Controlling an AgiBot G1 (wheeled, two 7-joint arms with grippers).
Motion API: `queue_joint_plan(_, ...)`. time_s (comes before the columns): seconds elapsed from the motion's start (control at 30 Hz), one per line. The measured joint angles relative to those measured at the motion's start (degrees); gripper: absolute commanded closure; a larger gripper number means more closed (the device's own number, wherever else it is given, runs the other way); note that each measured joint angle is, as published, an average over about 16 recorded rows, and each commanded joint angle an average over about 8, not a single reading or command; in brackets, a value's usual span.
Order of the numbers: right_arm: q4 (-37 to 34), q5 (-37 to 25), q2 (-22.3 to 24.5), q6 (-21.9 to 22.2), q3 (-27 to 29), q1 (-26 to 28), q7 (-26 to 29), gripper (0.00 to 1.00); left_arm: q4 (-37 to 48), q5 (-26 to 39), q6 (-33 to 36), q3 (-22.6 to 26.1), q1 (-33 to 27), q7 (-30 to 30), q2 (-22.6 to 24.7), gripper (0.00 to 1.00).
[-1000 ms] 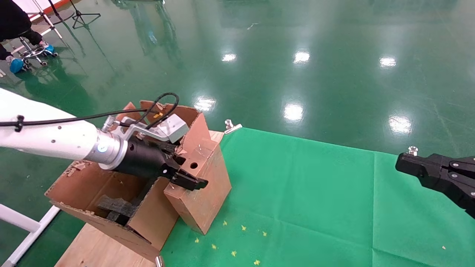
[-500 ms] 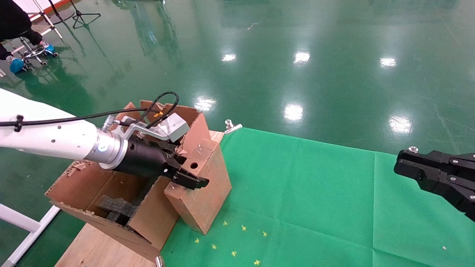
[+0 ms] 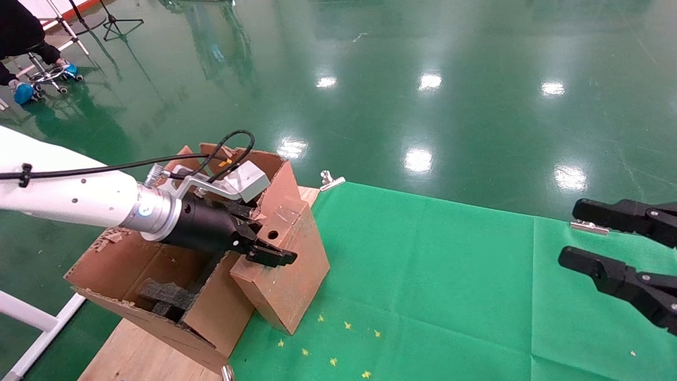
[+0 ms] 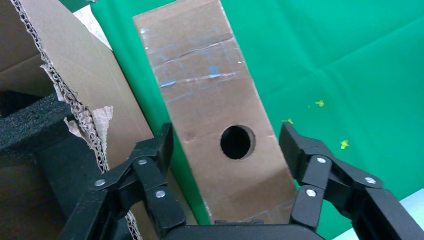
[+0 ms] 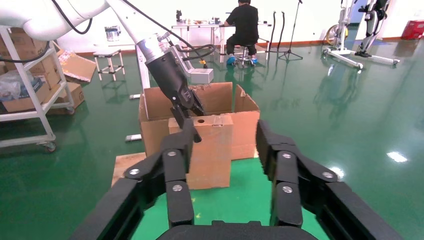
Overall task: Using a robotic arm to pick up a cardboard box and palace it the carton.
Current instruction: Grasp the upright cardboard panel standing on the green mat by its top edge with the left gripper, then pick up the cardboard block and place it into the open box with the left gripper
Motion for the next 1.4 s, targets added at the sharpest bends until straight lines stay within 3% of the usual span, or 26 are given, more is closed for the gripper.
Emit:
queue_joint_plan(0.4, 0.0, 0.0, 0.0, 0.0, 0.0, 0.0, 0.0, 0.0, 2.04, -2.72, 0.28, -1.89, -2.37, 1.59, -0.87, 1.0)
queue_joint_plan(0.83, 0.0, 0.0, 0.0, 0.0, 0.0, 0.0, 0.0, 0.0, 7.39, -8.69, 1.17, -9.13, -13.58, 7.78, -6.42, 1.0)
queue_joint_plan(1.1, 0.0, 0.0, 0.0, 0.0, 0.0, 0.0, 0.0, 0.0, 12.44, -5.97, 1.61, -10.15, -16.98, 14.1, -11.03, 1.0)
queue_joint_plan(1.4, 0.0, 0.0, 0.0, 0.0, 0.0, 0.0, 0.0, 0.0, 21.6, -0.35, -1.4, -8.1, -14.38, 21.99, -13.37, 1.0)
